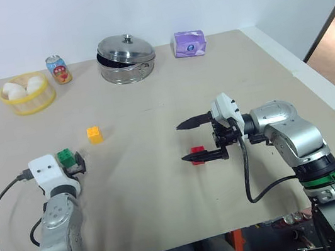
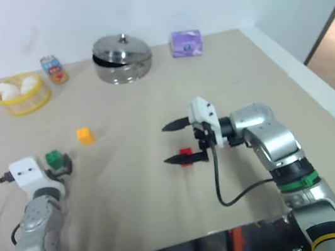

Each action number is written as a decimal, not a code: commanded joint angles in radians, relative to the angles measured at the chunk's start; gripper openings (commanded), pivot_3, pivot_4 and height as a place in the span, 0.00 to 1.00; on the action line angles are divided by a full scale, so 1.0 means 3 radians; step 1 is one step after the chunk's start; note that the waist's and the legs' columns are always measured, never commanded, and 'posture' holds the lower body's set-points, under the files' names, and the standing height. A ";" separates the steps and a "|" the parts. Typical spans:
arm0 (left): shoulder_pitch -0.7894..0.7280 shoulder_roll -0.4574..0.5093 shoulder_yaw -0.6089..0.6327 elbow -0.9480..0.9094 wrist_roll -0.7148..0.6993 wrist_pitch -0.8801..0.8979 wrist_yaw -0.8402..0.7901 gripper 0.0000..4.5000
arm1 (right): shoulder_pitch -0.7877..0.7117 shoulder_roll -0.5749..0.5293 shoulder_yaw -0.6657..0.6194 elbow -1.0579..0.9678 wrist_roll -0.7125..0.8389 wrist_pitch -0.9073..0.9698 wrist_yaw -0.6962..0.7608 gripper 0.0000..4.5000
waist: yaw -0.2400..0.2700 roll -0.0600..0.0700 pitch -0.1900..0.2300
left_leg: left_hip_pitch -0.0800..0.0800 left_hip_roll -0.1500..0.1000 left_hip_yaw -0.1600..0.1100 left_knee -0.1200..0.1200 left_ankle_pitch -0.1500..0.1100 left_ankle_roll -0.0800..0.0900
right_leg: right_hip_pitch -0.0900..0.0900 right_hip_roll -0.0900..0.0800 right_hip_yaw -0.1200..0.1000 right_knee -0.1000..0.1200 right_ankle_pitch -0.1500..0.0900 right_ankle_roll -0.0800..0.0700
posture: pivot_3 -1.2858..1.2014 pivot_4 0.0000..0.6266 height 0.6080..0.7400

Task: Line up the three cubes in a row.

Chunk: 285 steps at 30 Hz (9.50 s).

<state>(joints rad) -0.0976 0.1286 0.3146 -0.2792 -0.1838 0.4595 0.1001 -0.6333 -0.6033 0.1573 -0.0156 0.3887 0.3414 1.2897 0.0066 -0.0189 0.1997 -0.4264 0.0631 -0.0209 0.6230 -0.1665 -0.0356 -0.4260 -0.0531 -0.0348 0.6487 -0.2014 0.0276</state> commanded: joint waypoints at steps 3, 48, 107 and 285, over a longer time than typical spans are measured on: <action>-0.0083 0.0020 0.0004 0.0033 0.0016 -0.0065 0.0001 0.58 | -0.0005 -0.0023 -0.0045 -0.0107 0.0021 -0.0035 -0.0006 1.00 | 0.0000 0.0000 0.0000 | 0.0000 0.0000 0.0000 0.0000 0.0000 0.0000 | 0.0000 0.0000 0.0000 0.0000 0.0000 0.0000 | 0.52 0.24 1.00; -0.1093 0.1622 -0.1487 0.1020 -0.0575 -0.0960 -0.4309 0.29 | 0.0653 -0.0513 -0.0472 -0.0910 0.0386 0.0362 -0.0327 1.00 | -0.0001 -0.0003 0.0001 | -0.0016 0.0002 0.0004 -0.0004 -0.0005 -0.0012 | -0.0027 0.0006 0.0008 -0.0005 -0.0001 -0.0002 | 0.52 0.24 1.00; -0.1628 0.1337 -0.1675 0.1787 -0.0189 -0.1292 -0.4793 0.98 | 0.0726 -0.0498 -0.0392 -0.0965 0.0334 0.0331 -0.0433 1.00 | 0.0000 -0.0003 0.0001 | -0.0019 0.0002 0.0007 0.0015 -0.0002 -0.0008 | -0.0025 0.0009 0.0020 0.0000 0.0013 0.0009 | 0.52 0.24 1.00; -0.0296 0.2411 -0.0137 0.0010 -0.1242 -0.0186 -0.4152 1.00 | 0.0433 -0.0355 -0.0504 -0.0821 0.0478 0.0372 -0.0326 1.00 | -0.0010 -0.0012 0.0001 | -0.0018 0.0017 0.0015 -0.0001 -0.0002 -0.0010 | -0.0045 0.0031 0.0042 0.0003 0.0015 -0.0005 | 0.52 0.24 1.00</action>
<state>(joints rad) -0.2041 0.8647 0.2289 -0.1833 -0.5078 0.3625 -1.1984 -0.5056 -0.6942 0.0520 -0.2137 0.5034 0.4518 1.1942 0.0037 -0.0226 0.1999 -0.4313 0.0681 -0.0149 0.6224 -0.1674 -0.0389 -0.4395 -0.0442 -0.0207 0.6495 -0.1973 0.0267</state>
